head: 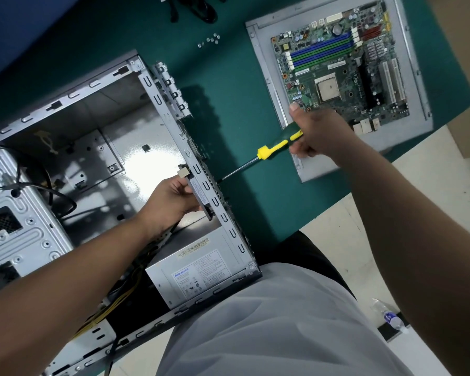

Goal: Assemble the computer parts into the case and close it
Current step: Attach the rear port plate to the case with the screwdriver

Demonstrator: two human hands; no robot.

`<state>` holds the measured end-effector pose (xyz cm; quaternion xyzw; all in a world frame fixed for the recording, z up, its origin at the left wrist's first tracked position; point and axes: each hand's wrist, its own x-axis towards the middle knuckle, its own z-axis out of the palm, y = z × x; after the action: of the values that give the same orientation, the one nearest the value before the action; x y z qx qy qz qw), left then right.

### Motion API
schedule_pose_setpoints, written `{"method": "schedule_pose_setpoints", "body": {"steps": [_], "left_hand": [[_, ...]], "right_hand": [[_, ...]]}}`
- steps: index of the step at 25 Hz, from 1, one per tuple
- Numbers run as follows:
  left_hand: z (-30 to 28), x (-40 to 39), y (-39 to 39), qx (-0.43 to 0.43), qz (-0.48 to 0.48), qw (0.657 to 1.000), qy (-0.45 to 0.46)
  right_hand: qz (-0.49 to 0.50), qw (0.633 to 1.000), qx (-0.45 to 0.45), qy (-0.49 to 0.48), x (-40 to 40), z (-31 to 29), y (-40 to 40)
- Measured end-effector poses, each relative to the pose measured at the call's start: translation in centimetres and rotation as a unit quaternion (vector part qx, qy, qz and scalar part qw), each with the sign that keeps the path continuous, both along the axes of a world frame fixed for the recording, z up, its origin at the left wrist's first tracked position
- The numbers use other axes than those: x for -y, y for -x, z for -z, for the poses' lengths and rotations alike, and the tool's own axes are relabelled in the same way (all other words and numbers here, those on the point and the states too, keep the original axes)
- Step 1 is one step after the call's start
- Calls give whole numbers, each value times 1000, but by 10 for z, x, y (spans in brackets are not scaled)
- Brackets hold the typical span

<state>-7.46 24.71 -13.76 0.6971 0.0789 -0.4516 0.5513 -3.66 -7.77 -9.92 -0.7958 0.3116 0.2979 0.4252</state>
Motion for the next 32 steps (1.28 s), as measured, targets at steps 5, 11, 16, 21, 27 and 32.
{"method": "schedule_pose_setpoints", "body": {"steps": [5, 11, 16, 21, 27, 32], "left_hand": [[2, -2, 0, 4, -3, 1000, -1], [5, -4, 1, 9, 6, 1000, 1], [7, -5, 1, 9, 5, 1000, 7], [7, -5, 1, 14, -4, 1000, 14], [3, -3, 3, 5, -15, 1000, 27], [3, -4, 3, 6, -19, 999, 25]], "right_hand": [[194, 955, -12, -222, 22, 0, -3], [99, 992, 18, -71, 4, 7, 0], [176, 960, 0, -219, 18, 0, 0], [47, 997, -1, -54, 7, 4, 1], [-21, 999, 20, 31, -1, -1, -3], [35, 996, 21, -80, 5, -8, 7]]}}
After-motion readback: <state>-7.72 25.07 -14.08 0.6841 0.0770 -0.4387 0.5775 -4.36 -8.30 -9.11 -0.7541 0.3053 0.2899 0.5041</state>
